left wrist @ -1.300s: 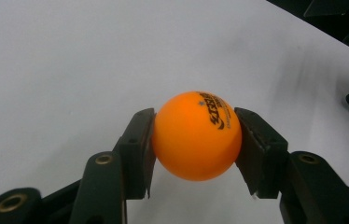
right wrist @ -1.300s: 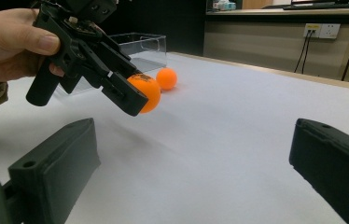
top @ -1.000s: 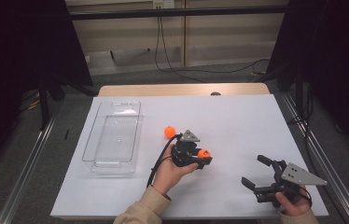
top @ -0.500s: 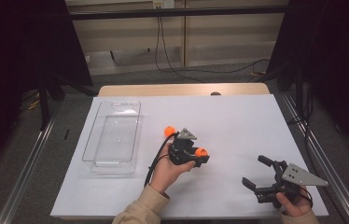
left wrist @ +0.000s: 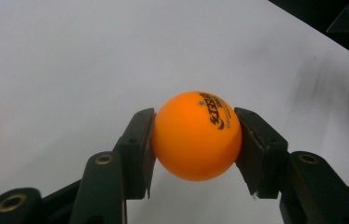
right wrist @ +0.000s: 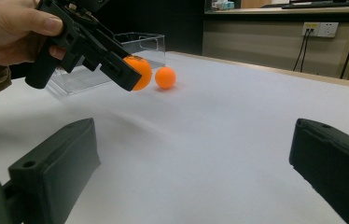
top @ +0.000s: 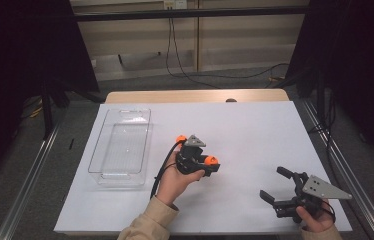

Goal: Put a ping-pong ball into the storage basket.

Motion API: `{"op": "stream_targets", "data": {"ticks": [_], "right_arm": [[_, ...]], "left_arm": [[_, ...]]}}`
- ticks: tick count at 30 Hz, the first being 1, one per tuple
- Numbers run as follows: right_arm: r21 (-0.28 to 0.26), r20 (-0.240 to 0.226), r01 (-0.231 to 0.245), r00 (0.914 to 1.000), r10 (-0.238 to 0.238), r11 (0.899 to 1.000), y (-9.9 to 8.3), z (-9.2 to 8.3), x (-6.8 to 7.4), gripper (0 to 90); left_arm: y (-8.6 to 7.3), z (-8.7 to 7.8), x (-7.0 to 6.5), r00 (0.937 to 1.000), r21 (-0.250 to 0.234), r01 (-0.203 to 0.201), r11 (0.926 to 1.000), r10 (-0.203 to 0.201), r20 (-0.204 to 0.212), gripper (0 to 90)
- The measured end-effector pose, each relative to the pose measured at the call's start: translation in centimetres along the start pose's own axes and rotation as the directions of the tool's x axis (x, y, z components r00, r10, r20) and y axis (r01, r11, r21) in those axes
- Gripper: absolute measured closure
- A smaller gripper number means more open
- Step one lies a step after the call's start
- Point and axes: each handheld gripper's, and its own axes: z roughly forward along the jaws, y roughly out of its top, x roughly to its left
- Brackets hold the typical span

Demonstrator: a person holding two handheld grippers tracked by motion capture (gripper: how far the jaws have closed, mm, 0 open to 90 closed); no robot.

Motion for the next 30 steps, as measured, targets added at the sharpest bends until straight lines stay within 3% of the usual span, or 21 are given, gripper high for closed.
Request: {"op": "stream_targets", "data": {"ticks": [30], "right_arm": [[0.0, -0.005, 0.001, 1.0, -0.001, 1.0, 0.0, 0.0, 0.0, 1.2]], "left_arm": [[0.0, -1.5, 1.0, 0.9993, -0.012, 0.027, 0.9996, -0.028, -0.025, 50.8]]}}
